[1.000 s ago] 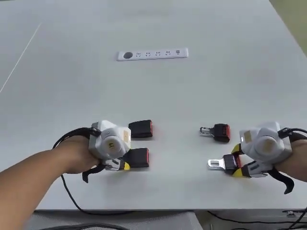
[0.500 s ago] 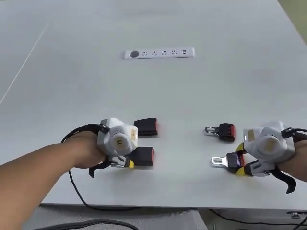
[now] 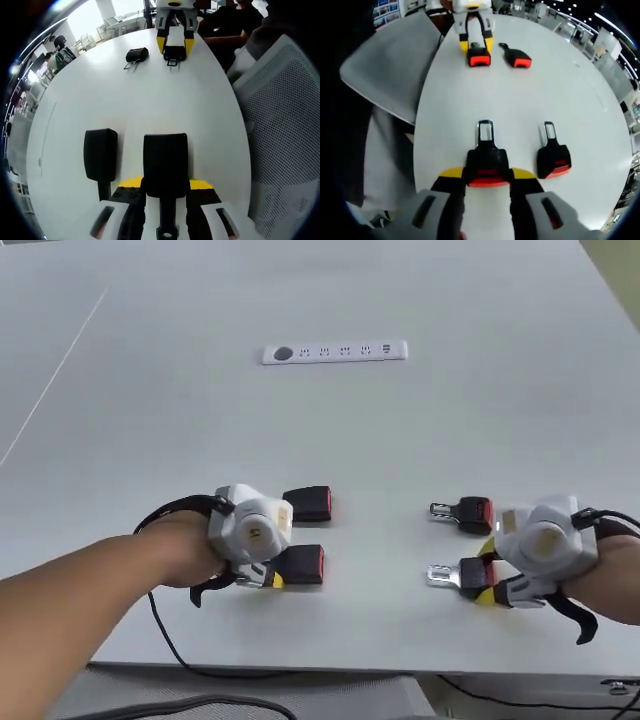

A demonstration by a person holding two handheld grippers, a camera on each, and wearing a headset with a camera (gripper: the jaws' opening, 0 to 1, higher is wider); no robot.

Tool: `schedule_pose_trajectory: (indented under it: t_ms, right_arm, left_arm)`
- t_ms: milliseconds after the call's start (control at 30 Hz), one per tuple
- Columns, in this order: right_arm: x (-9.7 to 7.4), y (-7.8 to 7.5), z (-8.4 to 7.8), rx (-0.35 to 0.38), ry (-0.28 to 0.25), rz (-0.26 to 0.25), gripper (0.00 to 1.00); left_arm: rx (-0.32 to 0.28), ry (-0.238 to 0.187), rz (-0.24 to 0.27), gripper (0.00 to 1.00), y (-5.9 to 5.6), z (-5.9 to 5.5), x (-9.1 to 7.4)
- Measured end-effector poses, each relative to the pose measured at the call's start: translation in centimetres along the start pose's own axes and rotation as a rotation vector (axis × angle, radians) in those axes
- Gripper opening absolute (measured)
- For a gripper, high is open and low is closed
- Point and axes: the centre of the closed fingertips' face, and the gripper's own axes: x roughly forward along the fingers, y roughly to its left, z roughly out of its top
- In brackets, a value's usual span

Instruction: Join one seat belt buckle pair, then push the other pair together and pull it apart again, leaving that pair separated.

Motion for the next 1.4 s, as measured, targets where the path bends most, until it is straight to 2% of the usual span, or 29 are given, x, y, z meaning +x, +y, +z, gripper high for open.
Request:
schedule_pose_trajectory:
  t_ms: [500, 700, 767, 967, 1400]
  right_arm:
    - [2.0, 0.6, 4.4, -0.032, -0.039, 0.005, 0.33]
    - [2.9, 0.3, 6.4, -0.023, -0.071, -0.013, 0.33]
    - [3.2, 0.3, 7.1, -0.008, -0.082, -0.008, 0.33]
    - [4.1, 0.7, 8.9, -0.026, -0.100, -0.002, 0.33]
    - [5.7, 0.6, 12.2, -0.034, -0.117, -0.007, 0.33]
  left_arm:
    - [0.015, 0.013, -0.001, 0.31, -0.1, 0.0, 0.0]
    - [0.013, 0.016, -0.002, 0.31, -0.1, 0.0, 0.1]
    - [0.013, 0.017, 0.000, 0.31, -0.1, 0.0, 0.1]
    - [0.022, 0.030, -0.006, 0.31, -0.1, 0.0, 0.1]
    - [0.015, 0.025, -0.011, 0.31, -0.1, 0.0, 0.1]
